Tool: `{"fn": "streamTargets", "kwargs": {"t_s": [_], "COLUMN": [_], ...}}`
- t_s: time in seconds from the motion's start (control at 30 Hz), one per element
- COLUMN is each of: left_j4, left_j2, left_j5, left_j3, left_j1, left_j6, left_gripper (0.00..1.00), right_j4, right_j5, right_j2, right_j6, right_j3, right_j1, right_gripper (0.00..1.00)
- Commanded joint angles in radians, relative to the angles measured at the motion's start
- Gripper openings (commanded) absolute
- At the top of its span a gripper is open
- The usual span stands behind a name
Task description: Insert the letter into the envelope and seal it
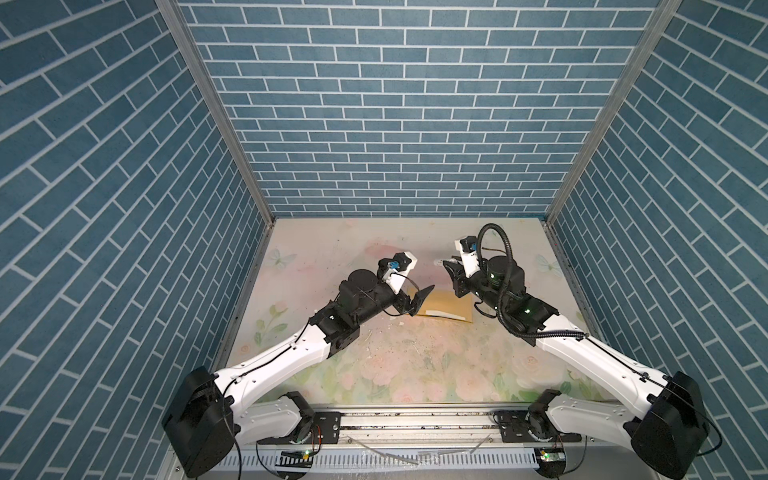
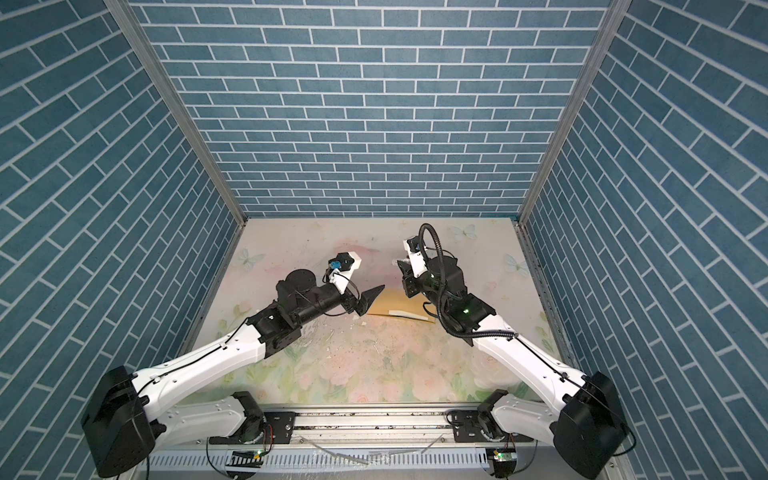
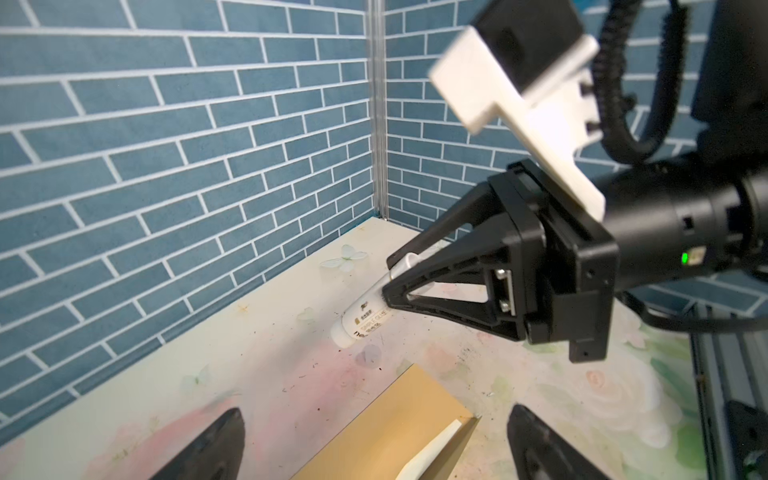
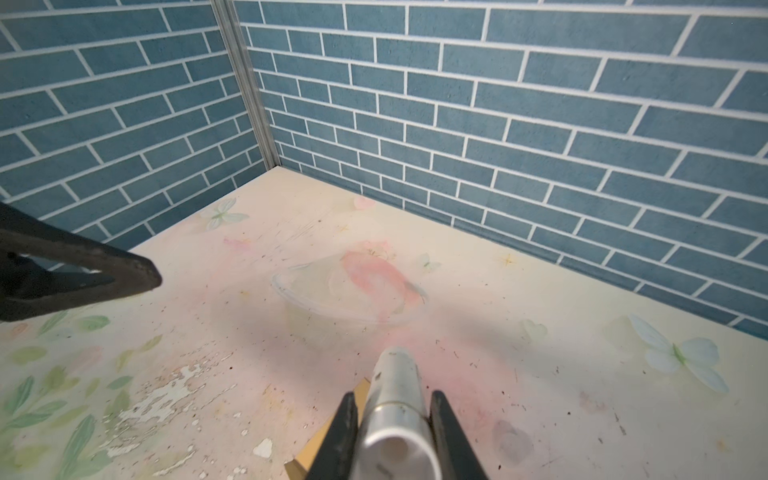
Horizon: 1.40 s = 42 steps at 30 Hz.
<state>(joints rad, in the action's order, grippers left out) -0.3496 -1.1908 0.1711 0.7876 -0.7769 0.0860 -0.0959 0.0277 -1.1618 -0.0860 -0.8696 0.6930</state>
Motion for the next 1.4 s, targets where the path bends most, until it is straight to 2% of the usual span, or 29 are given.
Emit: {"fn": "streamTargets", "kwargs": {"t_s": [0.0,0.6,0.87,1.2,1.37], "left_j4": [-0.072,-0.117,-0.229,-0.225,-0.29], "left_j2": [-0.019,-0.035,-0.065,-0.12,-0.159], "left_j5": [0.039,0.13,0.203,0.169,0.143], "left_j3": [-0.02,-0.061,-0.119,-0.1,-0.119], "left_j1": [-0.002,-0.002,-0.002,-0.002,-0.001], "left_j6": [0.147,0.264,0.365,0.384,0.378], "left_gripper": [0.99,0.99,0.99,0.93,0.81], "right_j4": [0.106,0.213,0.309,0.318,0.317], "right_j5": [-0.057,-0.197,-0.273,-0.353,-0.416], "right_j2": [-0.02,-0.05,-0.044,-0.039,-0.045], "right_j6": [-0.052,-0.035,-0.048,-0.067,-0.078], "right_j3": [-0.073,-0.139,-0.179,-0.19,-0.195], "right_j1": [-0.007,-0.017,-0.017,-0.018,-0.017], "right_gripper": [0.0,0.0,0.0,0.0,0.0]}}
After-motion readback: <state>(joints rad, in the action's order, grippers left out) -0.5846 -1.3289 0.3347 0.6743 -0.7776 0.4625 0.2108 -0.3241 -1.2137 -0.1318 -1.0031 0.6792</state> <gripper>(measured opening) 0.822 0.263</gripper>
